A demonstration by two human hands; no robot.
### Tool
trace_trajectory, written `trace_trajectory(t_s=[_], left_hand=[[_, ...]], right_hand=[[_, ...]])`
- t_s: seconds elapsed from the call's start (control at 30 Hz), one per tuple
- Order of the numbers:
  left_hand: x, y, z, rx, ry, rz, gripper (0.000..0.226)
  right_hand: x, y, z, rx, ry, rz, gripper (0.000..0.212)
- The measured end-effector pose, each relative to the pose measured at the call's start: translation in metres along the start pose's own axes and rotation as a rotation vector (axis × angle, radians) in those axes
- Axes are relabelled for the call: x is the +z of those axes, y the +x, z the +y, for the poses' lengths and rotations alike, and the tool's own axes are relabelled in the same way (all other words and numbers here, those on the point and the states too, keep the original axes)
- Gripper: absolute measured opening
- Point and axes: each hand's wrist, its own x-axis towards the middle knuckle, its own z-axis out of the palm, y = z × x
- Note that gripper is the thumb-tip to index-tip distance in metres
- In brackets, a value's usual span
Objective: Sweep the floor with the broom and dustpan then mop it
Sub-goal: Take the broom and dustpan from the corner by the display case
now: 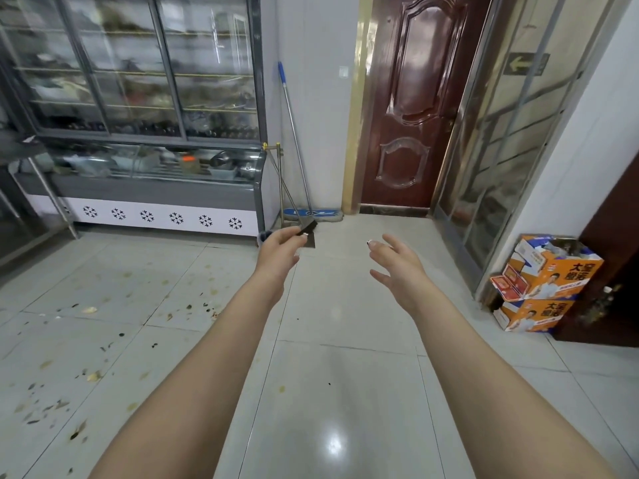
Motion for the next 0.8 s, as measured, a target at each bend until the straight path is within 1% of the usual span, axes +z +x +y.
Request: trace_trajectory(t_s=[0.1,0.37,0.57,0.7,0.8], left_hand=[[0.028,0.047,-0.004,-0.007,0.004,0.009,0.021],[0.115,0.186,0.003,-0.014,-0.013,0.060,0.021],[0.146,0.267,0.000,-0.022,-0.019,0.090,0.029],[0.157,0.331,-0.003,-0.026,-0.006,0.099,0.031],[0.163,0.384,-0.008,-0.034,-0.032,0.099,0.030]], right_hand=[[-0.012,0.060,0.000,0.003,0.001,-0.010,0.063],[-0.046,0.236,-0.025,0.022,-0.002,-0.058,0.063],[-0.047,0.327,-0.025,0.058,0.026,-0.057,0.063],[-0.039,0.389,-0.025,0.058,-0.066,-0.146,0.065],[-0.027,0.439,-0.026,0.044,-0.102,-0.162,0.066]])
